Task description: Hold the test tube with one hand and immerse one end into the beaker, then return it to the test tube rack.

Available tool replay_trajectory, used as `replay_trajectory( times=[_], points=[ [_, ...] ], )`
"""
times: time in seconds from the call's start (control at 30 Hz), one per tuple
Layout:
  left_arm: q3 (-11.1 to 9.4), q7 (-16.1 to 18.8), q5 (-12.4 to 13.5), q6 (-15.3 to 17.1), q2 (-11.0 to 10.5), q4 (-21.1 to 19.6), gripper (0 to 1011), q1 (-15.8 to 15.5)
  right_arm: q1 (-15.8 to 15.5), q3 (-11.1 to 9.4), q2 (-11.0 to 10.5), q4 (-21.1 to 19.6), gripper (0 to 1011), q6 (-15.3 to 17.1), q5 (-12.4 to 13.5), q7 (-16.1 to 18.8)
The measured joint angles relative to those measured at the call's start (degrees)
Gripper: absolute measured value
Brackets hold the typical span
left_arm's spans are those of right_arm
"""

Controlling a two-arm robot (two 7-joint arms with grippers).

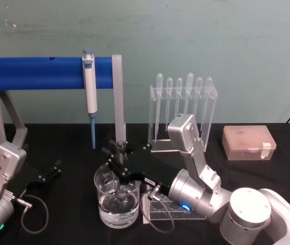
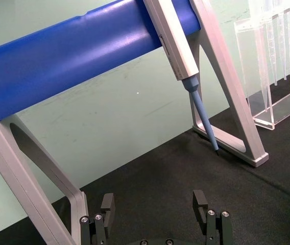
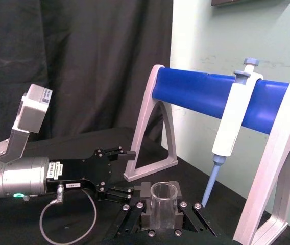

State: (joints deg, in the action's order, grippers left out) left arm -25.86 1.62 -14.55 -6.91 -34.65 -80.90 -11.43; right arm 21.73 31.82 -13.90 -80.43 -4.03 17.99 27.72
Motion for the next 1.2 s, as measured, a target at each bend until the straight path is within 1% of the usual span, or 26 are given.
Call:
replay_trajectory(
  times=[1.2],
  points=[
    [0.0, 0.0, 0.0, 0.0, 0.0, 0.0, 1000, 0.0, 0.0, 0.0, 0.0, 0.0, 222, 0.0, 0.0, 0.0]
  ],
)
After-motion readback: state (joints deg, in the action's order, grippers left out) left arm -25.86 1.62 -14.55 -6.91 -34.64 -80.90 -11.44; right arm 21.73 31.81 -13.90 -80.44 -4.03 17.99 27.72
